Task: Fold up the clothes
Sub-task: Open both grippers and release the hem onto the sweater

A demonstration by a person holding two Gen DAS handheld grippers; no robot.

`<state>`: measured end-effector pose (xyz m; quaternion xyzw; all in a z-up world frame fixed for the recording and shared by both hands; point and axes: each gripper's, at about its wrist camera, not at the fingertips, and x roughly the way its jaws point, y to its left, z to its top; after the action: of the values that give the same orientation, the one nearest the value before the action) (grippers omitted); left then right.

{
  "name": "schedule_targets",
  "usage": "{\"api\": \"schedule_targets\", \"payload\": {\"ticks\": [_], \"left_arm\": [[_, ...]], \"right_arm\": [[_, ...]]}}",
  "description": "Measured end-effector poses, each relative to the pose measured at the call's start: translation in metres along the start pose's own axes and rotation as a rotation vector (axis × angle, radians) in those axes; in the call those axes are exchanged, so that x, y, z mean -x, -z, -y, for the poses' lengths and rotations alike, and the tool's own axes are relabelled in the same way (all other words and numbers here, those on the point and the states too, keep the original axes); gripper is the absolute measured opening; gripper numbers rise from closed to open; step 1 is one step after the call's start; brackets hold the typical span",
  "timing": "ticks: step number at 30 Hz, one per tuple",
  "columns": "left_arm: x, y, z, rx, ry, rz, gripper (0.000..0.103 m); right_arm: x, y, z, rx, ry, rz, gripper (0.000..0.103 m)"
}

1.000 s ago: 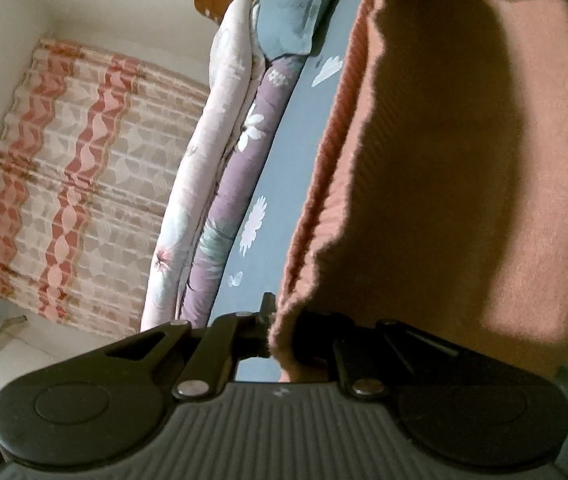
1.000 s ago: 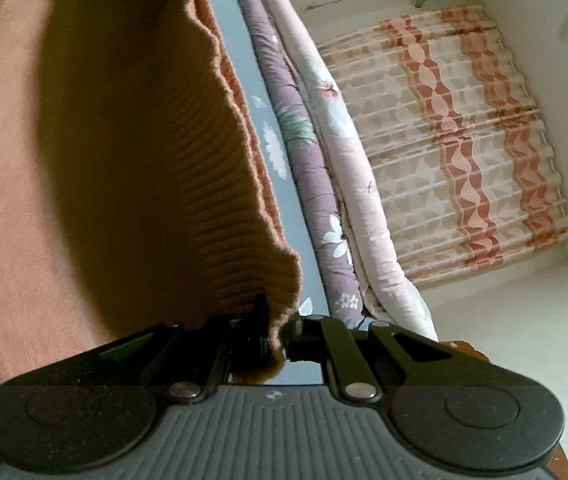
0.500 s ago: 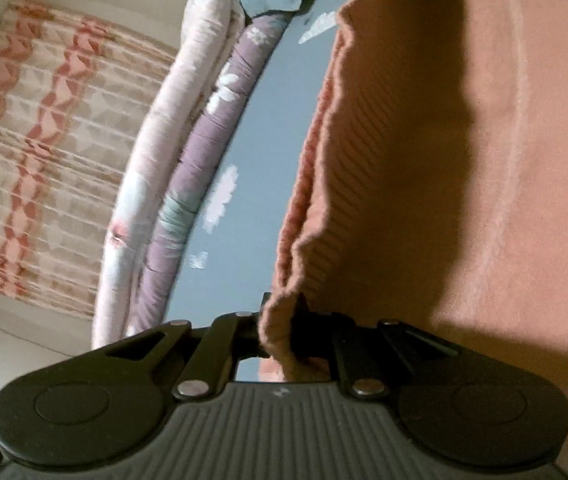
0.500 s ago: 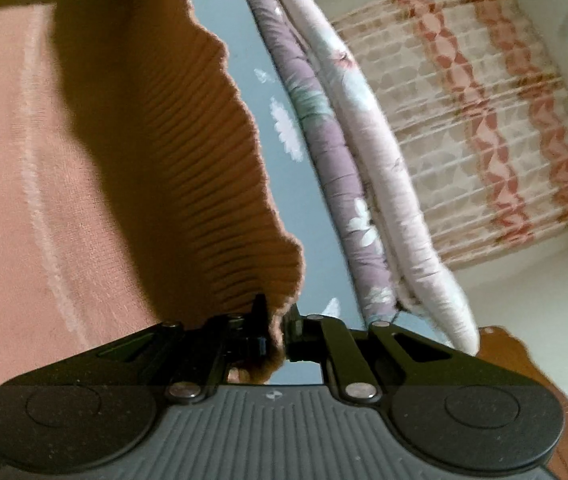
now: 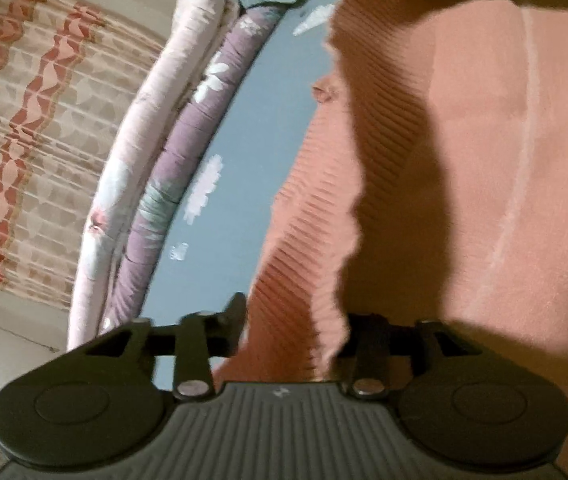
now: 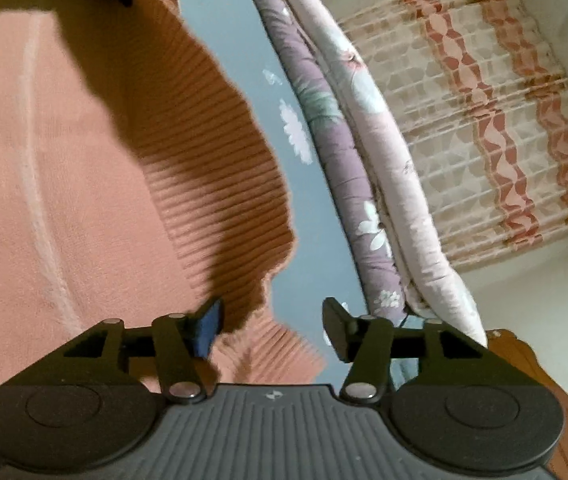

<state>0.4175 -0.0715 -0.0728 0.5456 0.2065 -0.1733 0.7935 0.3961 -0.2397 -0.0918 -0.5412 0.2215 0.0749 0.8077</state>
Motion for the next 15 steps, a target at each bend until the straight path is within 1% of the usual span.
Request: {"api": "schedule_targets", "payload": {"ticks": [3,5,7,11,13,15], "left_arm": [[0.012,-0.001,-0.017,0.018,-0.008,0.019,0.052],[0.019,0.0,-0.026,0.029,-0.019,0.025,0.057],[0.02,0.001,-0.035,0.034,-0.039,0.02,0.058],[0.014,0.004,-0.048,0.067,-0.081,-0.02,0.058],[0.015,0.005,-0.051,0.087,-0.081,-0.025,0.058],[0.018,0.006,-0.05,0.093,-0.066,-0.021,0.058]], "right_arm": [[0.005,0.002,0.009,-0.018,-0.003,0.003,0.061],[0.008,0.004,0.016,-0.03,-0.004,0.005,0.061],[0.012,0.005,0.022,-0.042,-0.006,0.007,0.061],[0.019,0.008,0.035,-0.067,-0.01,0.011,0.061],[0.022,0.009,0.04,-0.076,-0.012,0.014,0.061],[0.025,0.01,0.039,-0.073,-0.019,0.024,0.061]]}}
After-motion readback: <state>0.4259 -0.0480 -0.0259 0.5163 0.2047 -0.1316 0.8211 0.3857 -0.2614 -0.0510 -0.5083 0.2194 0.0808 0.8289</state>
